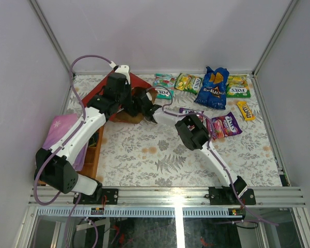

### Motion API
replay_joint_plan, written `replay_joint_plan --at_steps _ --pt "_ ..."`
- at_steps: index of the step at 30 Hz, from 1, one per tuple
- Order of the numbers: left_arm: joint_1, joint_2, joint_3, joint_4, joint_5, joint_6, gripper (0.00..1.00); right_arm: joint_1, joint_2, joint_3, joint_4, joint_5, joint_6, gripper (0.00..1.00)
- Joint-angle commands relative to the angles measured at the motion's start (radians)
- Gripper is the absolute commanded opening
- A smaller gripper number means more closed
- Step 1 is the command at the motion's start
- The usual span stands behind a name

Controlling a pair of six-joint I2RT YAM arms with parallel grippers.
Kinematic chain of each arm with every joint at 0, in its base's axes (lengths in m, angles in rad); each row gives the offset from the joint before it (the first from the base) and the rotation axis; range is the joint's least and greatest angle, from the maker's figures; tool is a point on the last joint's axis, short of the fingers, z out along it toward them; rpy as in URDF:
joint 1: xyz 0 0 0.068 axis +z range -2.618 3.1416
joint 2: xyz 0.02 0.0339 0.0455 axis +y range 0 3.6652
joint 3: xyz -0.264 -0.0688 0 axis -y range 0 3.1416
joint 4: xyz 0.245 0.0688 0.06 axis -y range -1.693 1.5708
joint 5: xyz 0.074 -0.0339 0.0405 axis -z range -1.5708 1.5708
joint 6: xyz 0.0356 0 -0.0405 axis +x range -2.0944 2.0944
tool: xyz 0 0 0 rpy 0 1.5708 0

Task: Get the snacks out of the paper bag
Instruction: Take out the snack from the paper bag.

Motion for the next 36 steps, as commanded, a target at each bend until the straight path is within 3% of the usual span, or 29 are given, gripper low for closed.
replay_joint_plan --at_steps 1,4,5,15,22,31,36 --pt "-0.002 -0.040 0.011 0.028 0.006 0.003 0.00 0.010 0.058 -0.002 -0.044 0.028 0.034 0.32" --pt "-0.002 -0.039 0.011 0.028 0.003 0.005 0.00 0.008 0.040 -0.035 0.004 0.017 0.028 0.03" --pt "-0.001 -0.037 0.012 0.028 0.003 0.005 0.00 0.008 0.026 -0.062 0.028 0.017 0.026 0.00" --pt "-0.002 -0.032 0.017 0.018 -0.018 0.013 0.00 -0.023 -0.307 -0.445 0.313 -0.007 -0.143 0.00" --pt "-0.002 -0.018 0.019 0.014 -0.021 0.014 0.00 -0.077 -0.472 -0.641 0.432 -0.252 -0.223 0.00" --pt "0.000 -0.004 0.022 0.012 -0.045 0.017 0.00 -0.092 -0.742 -0.942 0.445 -0.480 -0.452 0.00" --pt "0.001 0.007 0.027 0.006 -0.045 0.017 0.00 -0.098 -0.845 -0.970 0.227 -0.472 -0.675 0.00"
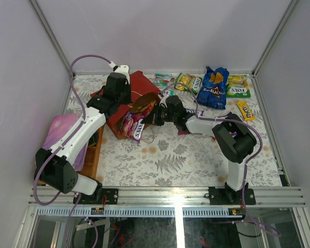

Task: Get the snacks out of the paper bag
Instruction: Take out the snack from the paper bag.

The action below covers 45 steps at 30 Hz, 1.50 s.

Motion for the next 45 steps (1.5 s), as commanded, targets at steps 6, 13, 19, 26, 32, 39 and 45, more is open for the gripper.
replay_joint_plan --at_steps 6,13,19,26,32,39,45 --pt "0.000 0.008 0.029 0.009 -0.021 0.016 0.00 -0.024 -0.078 0.108 -0.278 -0.027 -0.372 0.00" --pt "-0.001 0.006 0.026 0.008 -0.036 0.018 0.00 -0.034 0.033 0.201 -0.271 -0.079 -0.361 0.21" --pt "0.000 0.014 0.033 -0.001 -0.043 0.021 0.00 -0.034 0.214 0.290 -0.179 -0.142 -0.200 0.47" --pt "-0.001 0.016 0.030 0.003 -0.044 0.021 0.00 -0.038 0.176 0.234 -0.201 -0.140 -0.212 0.70" --pt "0.001 0.021 0.030 0.002 -0.045 0.021 0.00 -0.038 0.131 0.140 -0.128 -0.183 -0.171 0.53" --pt "0.000 0.022 0.030 0.002 -0.042 0.019 0.00 -0.037 0.093 0.084 -0.039 -0.212 -0.131 0.00" --pt "0.001 0.018 0.030 0.001 -0.041 0.019 0.00 -0.037 0.068 0.062 -0.083 -0.177 -0.155 0.26"
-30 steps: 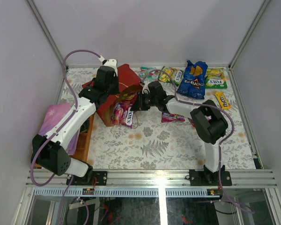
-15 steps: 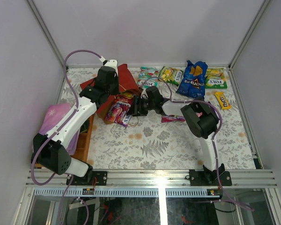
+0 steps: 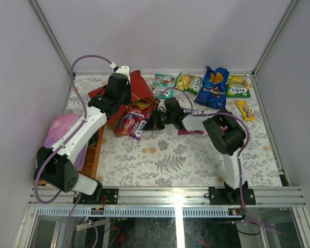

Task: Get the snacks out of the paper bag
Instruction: Take out the snack from the paper bag.

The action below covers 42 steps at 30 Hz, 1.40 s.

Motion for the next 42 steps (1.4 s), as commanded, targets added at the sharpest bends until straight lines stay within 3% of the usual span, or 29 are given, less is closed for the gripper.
replay_joint_plan --at_steps 1,3,5,20,22,25,27,35,42 --pt "0.001 0.001 0.030 0.012 -0.016 0.015 0.00 -0.002 -0.082 -0.012 0.022 0.004 -0.019 0.36" --pt "0.001 -0.001 0.029 0.012 -0.017 0.015 0.00 -0.002 -0.092 -0.028 0.015 0.026 -0.034 0.46" --pt "0.002 -0.003 0.029 0.011 -0.012 0.015 0.00 -0.002 -0.085 -0.032 0.010 0.037 -0.045 0.51" --pt "0.001 -0.015 0.030 0.010 0.008 0.012 0.00 0.016 0.124 0.084 0.094 0.025 0.032 0.52" --pt "0.000 -0.017 0.030 0.011 0.006 0.013 0.00 0.022 0.129 0.091 0.105 0.027 0.039 0.41" --pt "0.001 -0.020 0.028 0.012 0.001 0.014 0.00 0.024 0.112 0.083 0.114 0.027 0.041 0.12" --pt "0.000 -0.019 0.027 0.012 -0.001 0.015 0.00 0.024 0.083 0.061 0.113 0.028 0.038 0.00" --pt "0.002 -0.014 0.029 0.013 -0.002 0.015 0.00 0.024 -0.195 -0.113 0.099 -0.050 -0.093 0.00" --pt "0.001 -0.024 0.026 0.012 -0.026 0.015 0.00 -0.009 -0.516 -0.111 -0.299 -0.040 -0.421 0.00"
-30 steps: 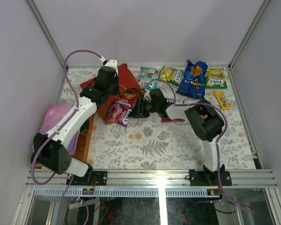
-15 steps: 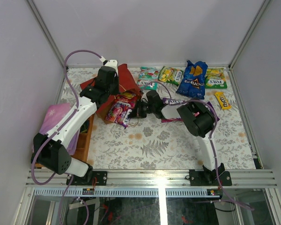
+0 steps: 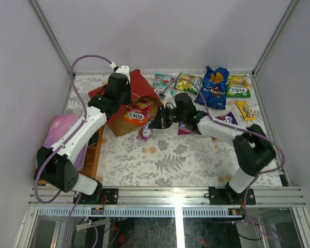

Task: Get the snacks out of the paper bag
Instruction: Take out the snack from the paper bag, then place the snack at the center of the board.

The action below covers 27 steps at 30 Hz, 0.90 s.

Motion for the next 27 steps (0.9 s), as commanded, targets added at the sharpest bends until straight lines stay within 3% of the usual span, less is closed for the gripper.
replay_joint_plan --at_steps 1,8,12,27 --pt "0.001 -0.026 0.025 0.012 -0.026 0.015 0.00 -0.040 -0.233 0.011 -0.256 -0.022 -0.229 0.00" --pt "0.001 -0.029 0.029 0.013 0.007 0.012 0.00 -0.208 -0.518 -0.222 -0.352 -0.017 -0.154 0.00" --pt "0.001 -0.030 0.031 0.012 0.031 0.004 0.00 -0.252 -0.592 -0.236 -0.393 0.173 -0.146 0.00" --pt "0.000 -0.061 0.033 0.008 0.011 0.008 0.00 -0.305 -0.204 -0.071 -0.102 0.637 0.028 0.00"
